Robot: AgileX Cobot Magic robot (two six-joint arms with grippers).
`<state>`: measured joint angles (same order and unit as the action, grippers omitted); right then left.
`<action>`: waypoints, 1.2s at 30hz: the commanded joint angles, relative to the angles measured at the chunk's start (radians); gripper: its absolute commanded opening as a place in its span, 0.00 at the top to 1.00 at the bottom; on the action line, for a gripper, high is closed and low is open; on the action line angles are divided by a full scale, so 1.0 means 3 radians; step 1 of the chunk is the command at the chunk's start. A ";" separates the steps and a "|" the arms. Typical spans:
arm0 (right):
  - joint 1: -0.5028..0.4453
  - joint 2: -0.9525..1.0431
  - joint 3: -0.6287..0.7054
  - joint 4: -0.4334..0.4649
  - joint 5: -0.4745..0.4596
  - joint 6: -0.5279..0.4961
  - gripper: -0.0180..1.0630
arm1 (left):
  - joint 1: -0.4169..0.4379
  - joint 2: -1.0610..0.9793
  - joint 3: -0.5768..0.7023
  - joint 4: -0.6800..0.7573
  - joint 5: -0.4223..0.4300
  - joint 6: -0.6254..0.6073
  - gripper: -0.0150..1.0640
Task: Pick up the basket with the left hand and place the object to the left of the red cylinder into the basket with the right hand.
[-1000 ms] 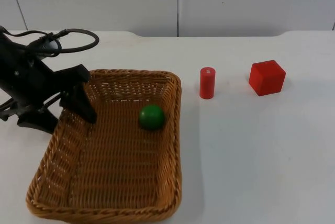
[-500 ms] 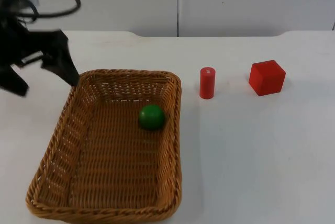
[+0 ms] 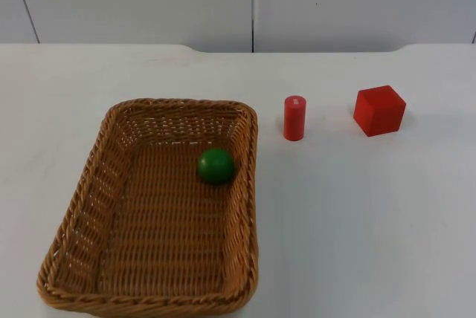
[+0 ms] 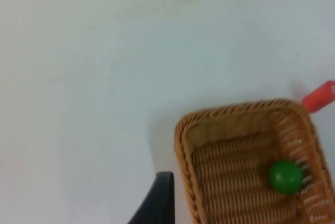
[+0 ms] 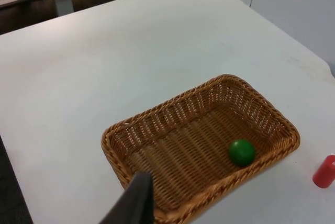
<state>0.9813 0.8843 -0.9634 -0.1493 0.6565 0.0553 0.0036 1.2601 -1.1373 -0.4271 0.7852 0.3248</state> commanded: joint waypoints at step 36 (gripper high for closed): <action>-0.0005 -0.1896 0.1074 -0.0009 0.0435 0.0254 0.01 | -0.0016 -0.4200 0.1685 0.0741 0.0749 -0.0760 0.16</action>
<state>0.9813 0.3379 -0.6605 -0.1493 0.7672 0.1156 0.0036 0.0274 -0.6364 -0.2723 0.9617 0.1624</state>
